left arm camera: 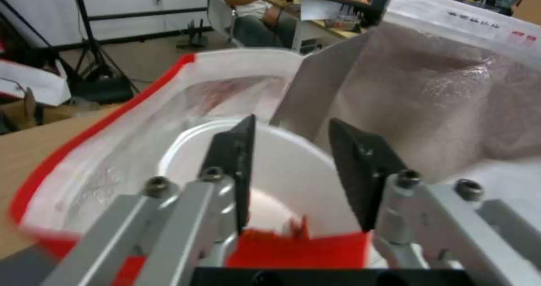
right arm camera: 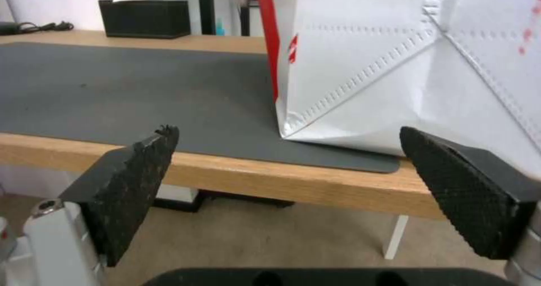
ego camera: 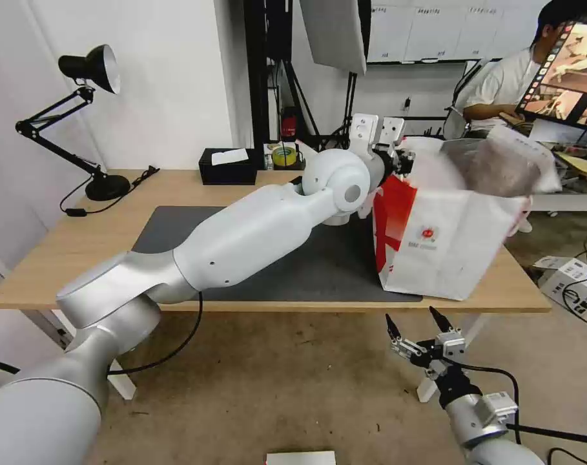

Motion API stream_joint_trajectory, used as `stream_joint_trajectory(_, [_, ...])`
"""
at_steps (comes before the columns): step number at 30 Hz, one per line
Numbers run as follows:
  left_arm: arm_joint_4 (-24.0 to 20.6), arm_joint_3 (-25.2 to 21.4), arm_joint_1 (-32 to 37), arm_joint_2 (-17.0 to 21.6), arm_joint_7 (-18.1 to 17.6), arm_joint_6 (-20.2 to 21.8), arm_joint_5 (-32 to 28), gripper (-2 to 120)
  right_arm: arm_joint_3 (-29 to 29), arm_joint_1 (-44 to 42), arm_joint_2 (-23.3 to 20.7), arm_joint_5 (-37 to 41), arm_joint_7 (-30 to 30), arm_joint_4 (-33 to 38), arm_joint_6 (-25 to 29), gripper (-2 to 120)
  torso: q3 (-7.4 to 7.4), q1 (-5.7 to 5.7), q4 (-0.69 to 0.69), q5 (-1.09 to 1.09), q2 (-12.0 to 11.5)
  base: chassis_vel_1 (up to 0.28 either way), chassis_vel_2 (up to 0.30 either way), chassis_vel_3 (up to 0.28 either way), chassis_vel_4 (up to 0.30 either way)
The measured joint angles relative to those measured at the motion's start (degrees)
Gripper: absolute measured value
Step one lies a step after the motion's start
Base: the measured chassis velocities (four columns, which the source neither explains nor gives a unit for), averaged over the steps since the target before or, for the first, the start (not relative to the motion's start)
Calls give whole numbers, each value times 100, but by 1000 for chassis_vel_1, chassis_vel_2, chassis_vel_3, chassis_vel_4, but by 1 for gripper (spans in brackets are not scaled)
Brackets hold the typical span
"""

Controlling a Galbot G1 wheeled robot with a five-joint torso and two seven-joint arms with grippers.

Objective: Pick up the trash from the table and place it into the takeout bag.

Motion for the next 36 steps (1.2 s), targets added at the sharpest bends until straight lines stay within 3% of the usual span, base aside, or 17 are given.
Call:
stream_joint_trajectory(9, [-216,-81,95,245,4,-189,-40,74,0,0,0,0,0,0,0,100,0,0,0,0,0,0,0,0,0])
stream_joint_trajectory(15, [-587,-121,222,682,75,-472,-56,97,0,0,0,0,0,0,0,100,0,0,0,0,0,0,0,0,0])
stream_joint_trajectory(21, [-976,-275,434,1120,281,-825,30,100,0,0,0,0,0,0,0,100,0,0,0,-1,0,0,0,0,0])
stream_joint_trajectory(23, [-1194,-405,686,1381,423,-1208,387,100,0,0,0,0,0,0,0,100,0,0,0,0,0,0,0,0,0])
stream_joint_trajectory(28, [-1574,-630,1277,1854,707,-1707,1144,100,0,0,0,0,0,0,0,100,0,0,0,-2,0,0,0,0,0])
stream_joint_trajectory(33, [-1941,-962,1820,2393,936,-1988,1692,100,0,0,0,0,0,0,0,100,0,0,1,-1,0,0,0,0,0])
stream_joint_trajectory(36, [-2349,-1488,2499,2857,1054,-2114,2104,100,0,0,-1,0,0,-1,0,100,-1,0,2,-1,1,0,0,0,0])
